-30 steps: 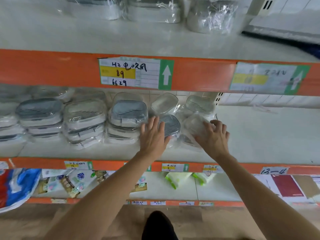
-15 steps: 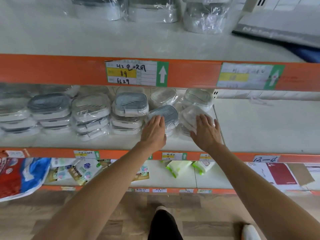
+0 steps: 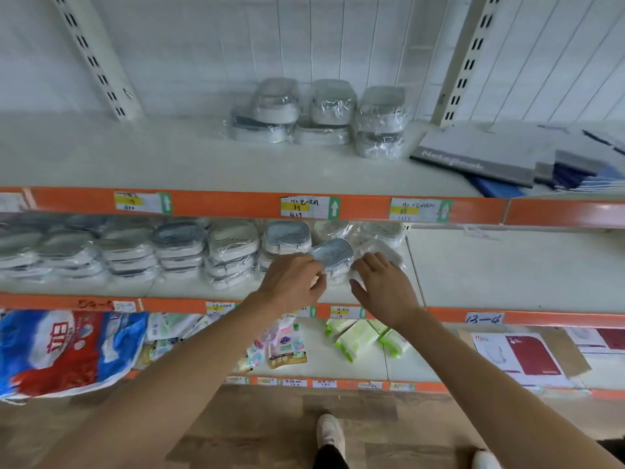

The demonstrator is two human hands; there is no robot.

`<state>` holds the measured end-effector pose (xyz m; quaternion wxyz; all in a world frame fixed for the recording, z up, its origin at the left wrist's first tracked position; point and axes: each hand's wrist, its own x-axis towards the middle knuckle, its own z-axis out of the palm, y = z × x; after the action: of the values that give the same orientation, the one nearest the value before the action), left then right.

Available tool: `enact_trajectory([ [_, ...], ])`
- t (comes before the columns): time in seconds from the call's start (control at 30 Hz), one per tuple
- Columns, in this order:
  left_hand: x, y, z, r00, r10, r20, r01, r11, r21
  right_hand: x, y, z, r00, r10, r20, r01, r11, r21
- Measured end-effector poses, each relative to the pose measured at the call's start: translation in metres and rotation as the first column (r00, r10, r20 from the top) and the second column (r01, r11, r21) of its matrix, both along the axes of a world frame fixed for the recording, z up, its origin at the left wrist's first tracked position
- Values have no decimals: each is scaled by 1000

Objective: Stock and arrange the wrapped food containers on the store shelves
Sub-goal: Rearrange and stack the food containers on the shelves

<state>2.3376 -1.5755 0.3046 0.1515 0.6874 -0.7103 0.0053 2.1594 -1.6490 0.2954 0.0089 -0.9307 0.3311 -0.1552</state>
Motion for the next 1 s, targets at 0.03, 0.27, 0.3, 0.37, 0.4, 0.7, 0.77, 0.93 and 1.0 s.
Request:
enact_trajectory([
  [0.03,1,5,16,1000,-4,-9,3,999,-49,1,5,15,999,20,25,-19,1000,-24],
  [0.27,18,-9,108,995,59,-85,-78,966,-245,18,-3,113,995,67,71,-52,980,-191],
  [0.3,23,-17,118,991,79,-104,-104,960,-261,23,-12,124,997,49,66,-35,980,-196],
  [0.37,35,-35,132,987,99,-127,-134,945,-299,33,-34,140,996,30,83,-14,983,-184],
  [0.4,42,-46,138,986,108,-131,-144,940,-308,39,-48,145,995,17,98,1,983,-181],
  [0.7,73,-168,155,971,140,-194,-186,951,-246,78,-171,168,978,-199,68,208,962,-178],
  [0.77,70,-194,160,972,151,-179,-192,951,-241,83,-193,169,970,-241,17,240,958,-155],
  [0.93,73,-241,148,980,197,17,-197,980,-7,89,-218,153,955,-293,-48,294,956,5],
  [1.0,76,-250,135,971,230,68,-231,973,15,92,-220,151,953,-301,-42,301,954,-4],
])
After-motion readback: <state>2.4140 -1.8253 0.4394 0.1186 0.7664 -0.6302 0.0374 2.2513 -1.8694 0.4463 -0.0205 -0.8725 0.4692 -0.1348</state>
